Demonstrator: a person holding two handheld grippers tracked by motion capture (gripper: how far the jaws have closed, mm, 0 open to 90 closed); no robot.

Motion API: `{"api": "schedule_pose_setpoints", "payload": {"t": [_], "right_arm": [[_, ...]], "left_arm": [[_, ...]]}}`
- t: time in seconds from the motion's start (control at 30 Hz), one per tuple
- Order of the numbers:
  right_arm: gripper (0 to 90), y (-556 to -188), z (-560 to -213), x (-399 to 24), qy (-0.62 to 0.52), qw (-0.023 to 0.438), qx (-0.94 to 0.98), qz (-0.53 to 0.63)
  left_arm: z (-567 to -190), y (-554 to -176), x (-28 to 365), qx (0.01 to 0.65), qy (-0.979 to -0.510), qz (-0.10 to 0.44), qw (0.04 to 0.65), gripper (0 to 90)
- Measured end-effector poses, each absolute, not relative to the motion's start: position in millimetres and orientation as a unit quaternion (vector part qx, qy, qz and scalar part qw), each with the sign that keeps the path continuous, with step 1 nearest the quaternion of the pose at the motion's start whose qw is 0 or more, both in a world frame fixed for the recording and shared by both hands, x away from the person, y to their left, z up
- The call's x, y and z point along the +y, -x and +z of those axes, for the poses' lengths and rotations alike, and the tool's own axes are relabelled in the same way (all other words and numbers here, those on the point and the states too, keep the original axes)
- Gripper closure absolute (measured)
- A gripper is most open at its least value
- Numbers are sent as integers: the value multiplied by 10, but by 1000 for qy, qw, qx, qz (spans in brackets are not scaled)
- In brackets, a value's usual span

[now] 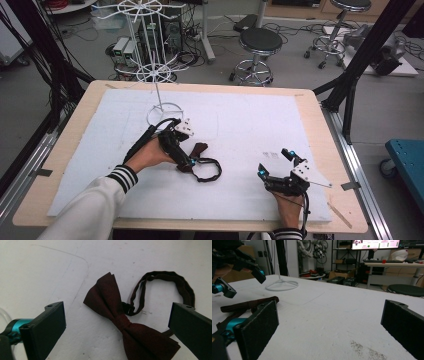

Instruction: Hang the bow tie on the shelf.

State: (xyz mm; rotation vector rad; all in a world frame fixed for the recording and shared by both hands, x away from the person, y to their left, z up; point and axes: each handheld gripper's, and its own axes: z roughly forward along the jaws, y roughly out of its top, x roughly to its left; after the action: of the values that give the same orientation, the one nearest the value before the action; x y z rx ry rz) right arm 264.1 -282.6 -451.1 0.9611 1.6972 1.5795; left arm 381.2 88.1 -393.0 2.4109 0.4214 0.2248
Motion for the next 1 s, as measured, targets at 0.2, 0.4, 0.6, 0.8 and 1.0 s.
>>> {"api": "schedule_pose_setpoints", "payload": {"t": [0.2, 0.4, 0.6, 0.8, 1.0], "right_arm": [[7, -2643, -4511, -2830, -363, 313, 642, 598], [7, -2643, -4511, -2831, -363, 313, 642, 599], [7, -2643, -4511, -2832, -363, 312, 642, 599], [7, -2643, -4512, -2831, -362, 313, 642, 599], [7, -2645, -4512, -2833, -361, 315, 642, 599]], "left_arm": [[-4015, -3830, 801, 170, -933, 81, 308, 23], [-4065, -3834, 753, 172, -940, 79, 282, 119], [-4082, -3846, 742, 175, -944, 73, 269, 235], [-4109, -3835, 704, 177, -950, 64, 251, 365], [-4120, -3836, 678, 193, -949, 64, 240, 503]]}}
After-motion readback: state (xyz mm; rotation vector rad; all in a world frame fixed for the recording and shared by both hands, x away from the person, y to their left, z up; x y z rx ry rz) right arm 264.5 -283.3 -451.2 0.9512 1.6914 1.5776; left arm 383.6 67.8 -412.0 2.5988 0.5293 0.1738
